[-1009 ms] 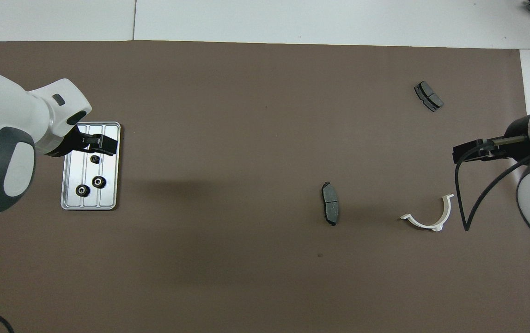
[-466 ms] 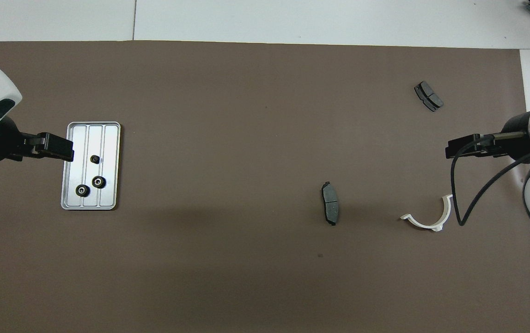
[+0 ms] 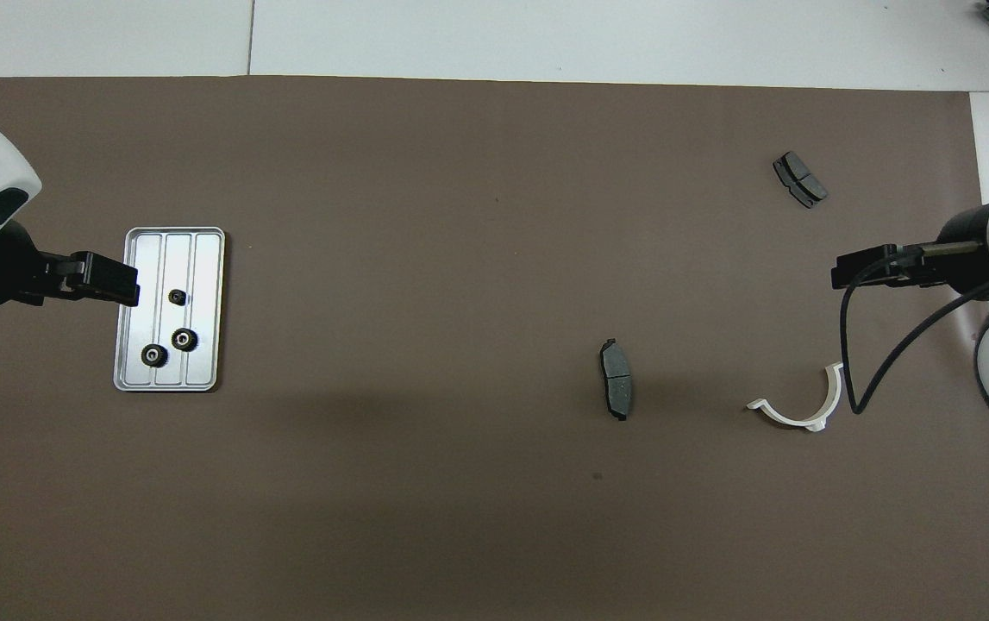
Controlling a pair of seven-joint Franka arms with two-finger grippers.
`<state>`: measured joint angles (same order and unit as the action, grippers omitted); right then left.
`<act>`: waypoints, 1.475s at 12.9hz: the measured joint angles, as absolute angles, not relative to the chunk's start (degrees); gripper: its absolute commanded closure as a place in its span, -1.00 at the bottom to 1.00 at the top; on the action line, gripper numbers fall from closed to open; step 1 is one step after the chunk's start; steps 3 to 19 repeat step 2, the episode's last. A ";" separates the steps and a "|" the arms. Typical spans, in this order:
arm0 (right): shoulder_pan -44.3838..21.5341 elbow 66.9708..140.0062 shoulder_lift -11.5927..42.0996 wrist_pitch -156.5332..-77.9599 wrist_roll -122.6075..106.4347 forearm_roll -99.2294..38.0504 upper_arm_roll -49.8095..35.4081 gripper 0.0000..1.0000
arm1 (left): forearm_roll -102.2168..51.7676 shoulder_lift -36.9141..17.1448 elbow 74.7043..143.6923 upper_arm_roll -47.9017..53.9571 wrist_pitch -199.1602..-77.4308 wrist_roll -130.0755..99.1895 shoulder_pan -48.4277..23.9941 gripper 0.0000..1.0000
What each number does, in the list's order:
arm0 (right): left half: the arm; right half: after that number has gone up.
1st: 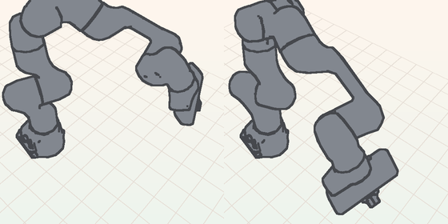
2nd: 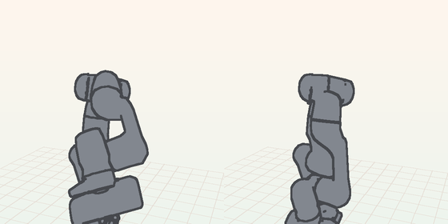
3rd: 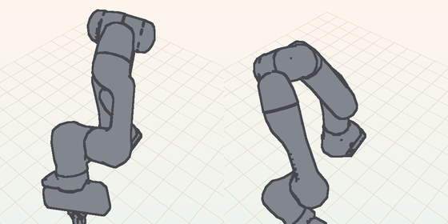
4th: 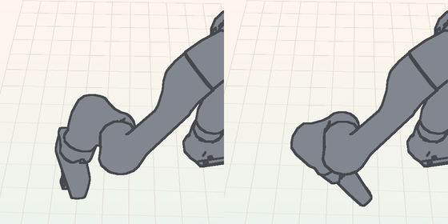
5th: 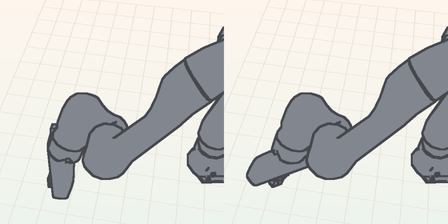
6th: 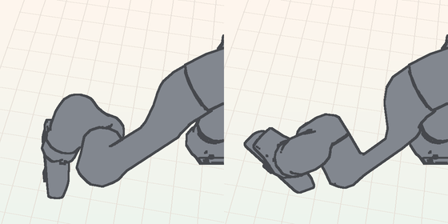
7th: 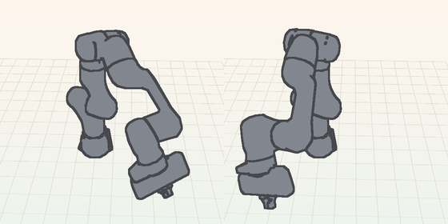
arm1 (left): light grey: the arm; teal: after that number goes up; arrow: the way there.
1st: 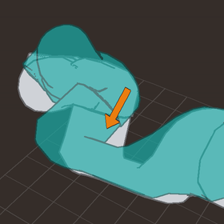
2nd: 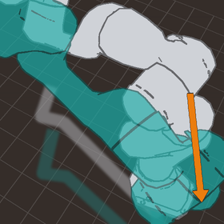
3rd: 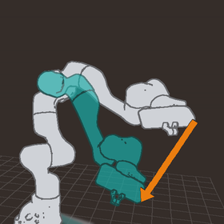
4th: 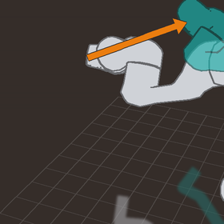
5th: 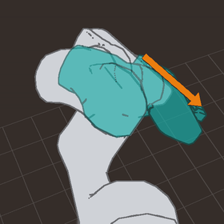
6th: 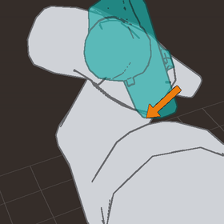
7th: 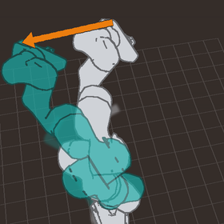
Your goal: Pick bearing gear from pile to tray
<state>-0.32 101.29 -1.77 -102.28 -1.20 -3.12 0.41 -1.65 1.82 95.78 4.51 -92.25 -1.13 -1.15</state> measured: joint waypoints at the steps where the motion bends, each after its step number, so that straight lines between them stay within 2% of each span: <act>1: -0.18 101.31 -1.77 -102.28 -1.18 -3.12 0.49 -1.00 | -1.65 2.01 94.76 4.48 -91.29 -1.13 -1.14 -1.00; 19: 0.08 101.32 -1.77 -102.28 -1.18 -3.12 0.51 -1.00 | -1.65 2.27 94.35 4.48 -91.00 -1.13 -1.15 -1.00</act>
